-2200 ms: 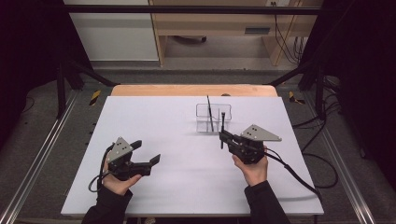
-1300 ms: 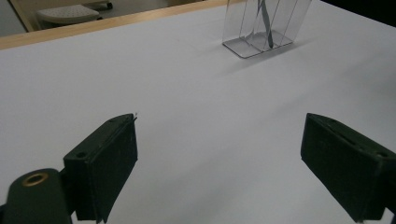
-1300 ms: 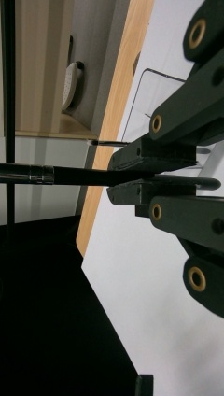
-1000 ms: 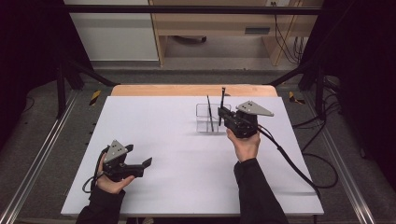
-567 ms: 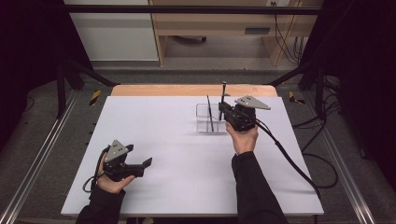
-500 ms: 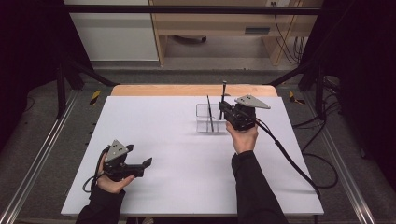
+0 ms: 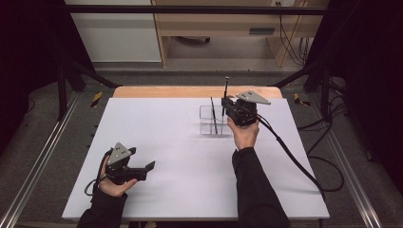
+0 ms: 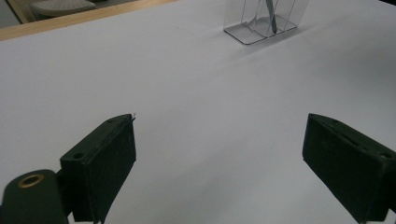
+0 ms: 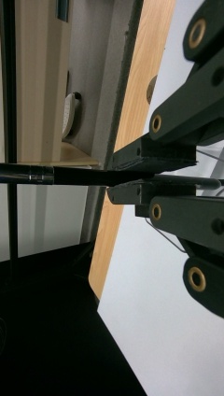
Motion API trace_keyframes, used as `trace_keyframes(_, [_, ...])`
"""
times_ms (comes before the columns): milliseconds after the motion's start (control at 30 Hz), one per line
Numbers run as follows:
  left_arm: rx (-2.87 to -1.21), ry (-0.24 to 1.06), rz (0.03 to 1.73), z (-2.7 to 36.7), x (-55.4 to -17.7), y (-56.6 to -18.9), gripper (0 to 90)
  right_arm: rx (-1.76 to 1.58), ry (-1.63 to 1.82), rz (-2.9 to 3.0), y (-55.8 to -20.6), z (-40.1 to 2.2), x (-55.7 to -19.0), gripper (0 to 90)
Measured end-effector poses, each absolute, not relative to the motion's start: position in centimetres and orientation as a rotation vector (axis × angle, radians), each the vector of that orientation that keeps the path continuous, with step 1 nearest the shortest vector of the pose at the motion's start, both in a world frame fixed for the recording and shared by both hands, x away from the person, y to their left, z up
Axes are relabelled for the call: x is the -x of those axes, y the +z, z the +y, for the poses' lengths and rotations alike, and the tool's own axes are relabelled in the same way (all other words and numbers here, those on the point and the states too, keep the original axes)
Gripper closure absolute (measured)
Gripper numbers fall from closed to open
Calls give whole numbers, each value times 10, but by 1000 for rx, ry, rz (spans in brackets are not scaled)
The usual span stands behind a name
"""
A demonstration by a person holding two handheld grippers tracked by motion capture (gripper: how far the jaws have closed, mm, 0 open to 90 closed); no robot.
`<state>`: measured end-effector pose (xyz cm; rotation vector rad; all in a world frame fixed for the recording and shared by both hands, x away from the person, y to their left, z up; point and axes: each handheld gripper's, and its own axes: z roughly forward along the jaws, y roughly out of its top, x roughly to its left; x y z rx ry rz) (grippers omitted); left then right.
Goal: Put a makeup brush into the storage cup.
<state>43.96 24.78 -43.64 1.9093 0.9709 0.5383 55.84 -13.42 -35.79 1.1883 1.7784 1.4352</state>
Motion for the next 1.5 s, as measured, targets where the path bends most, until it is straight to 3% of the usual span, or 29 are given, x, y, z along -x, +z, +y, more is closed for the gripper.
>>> trace_keyframes(1500, [-1889,560,970,251,-439,-432,87,-1268,1382,1792,-390,-119,-590,843])
